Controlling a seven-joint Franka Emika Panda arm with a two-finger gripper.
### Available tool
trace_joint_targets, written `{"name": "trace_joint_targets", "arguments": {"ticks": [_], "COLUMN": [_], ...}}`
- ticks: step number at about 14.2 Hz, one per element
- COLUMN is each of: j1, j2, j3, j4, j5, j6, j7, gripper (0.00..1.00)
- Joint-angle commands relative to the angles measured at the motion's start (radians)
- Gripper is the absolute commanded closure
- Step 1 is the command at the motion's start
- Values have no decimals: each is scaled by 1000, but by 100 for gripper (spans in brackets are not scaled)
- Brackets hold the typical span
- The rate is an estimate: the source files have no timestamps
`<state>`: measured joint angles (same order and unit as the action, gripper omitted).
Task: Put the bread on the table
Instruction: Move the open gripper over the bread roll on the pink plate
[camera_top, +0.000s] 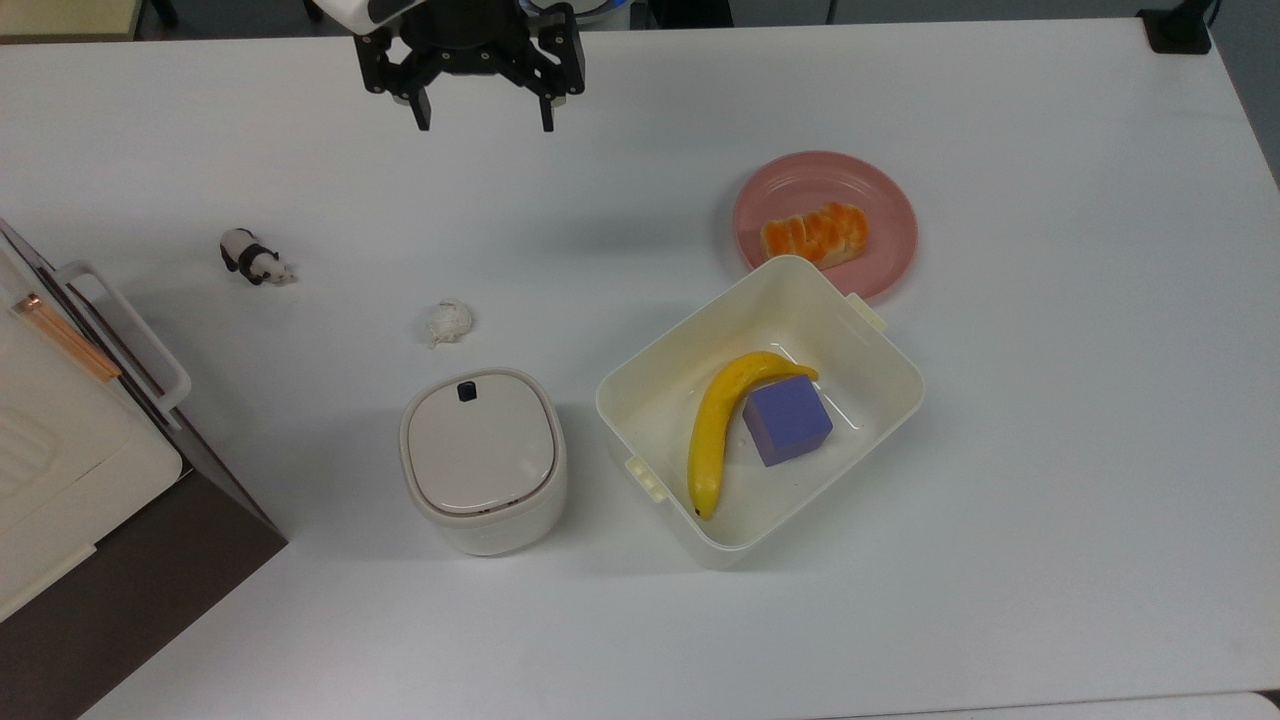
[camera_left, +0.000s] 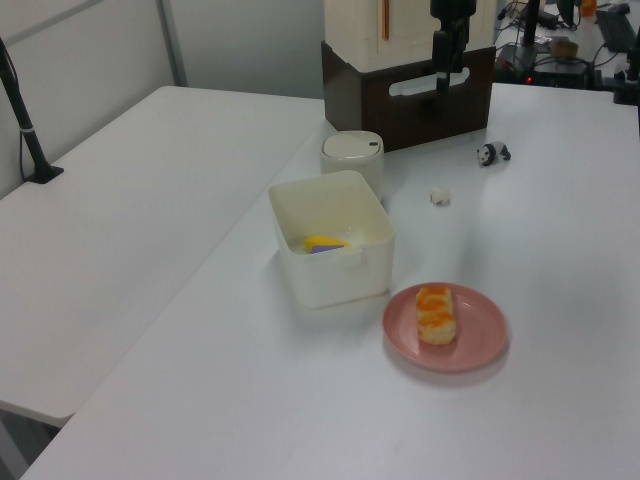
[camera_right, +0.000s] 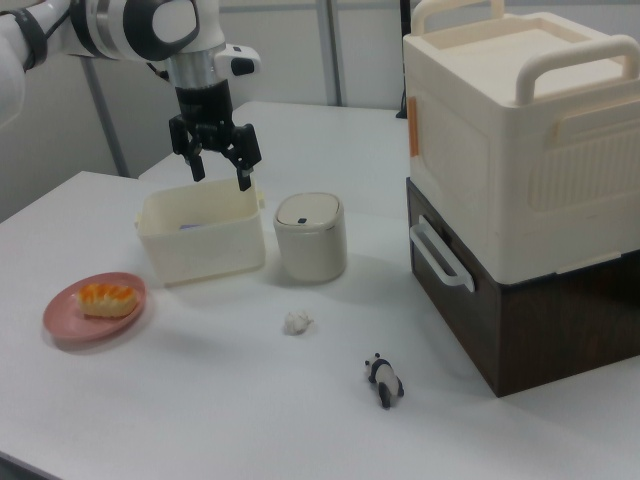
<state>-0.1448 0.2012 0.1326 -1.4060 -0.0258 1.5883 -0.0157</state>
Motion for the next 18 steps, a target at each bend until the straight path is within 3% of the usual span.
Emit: {"name": "trace_joint_targets", "arguments": {"ticks": [1,3,9,13,18], "j1": [45,83,275,323,424], "j2": [-40,-78,-285,-316,-221], "j3": [-7,-7,-27,-36,-36], "j4": [-79,-170,-561,-666,-665], "j5": [0,0,-2,-6,-89], "j6": [33,103,366,499,556], "j7": [115,204,472,709,907], "gripper": [0,0,0,0,0]}}
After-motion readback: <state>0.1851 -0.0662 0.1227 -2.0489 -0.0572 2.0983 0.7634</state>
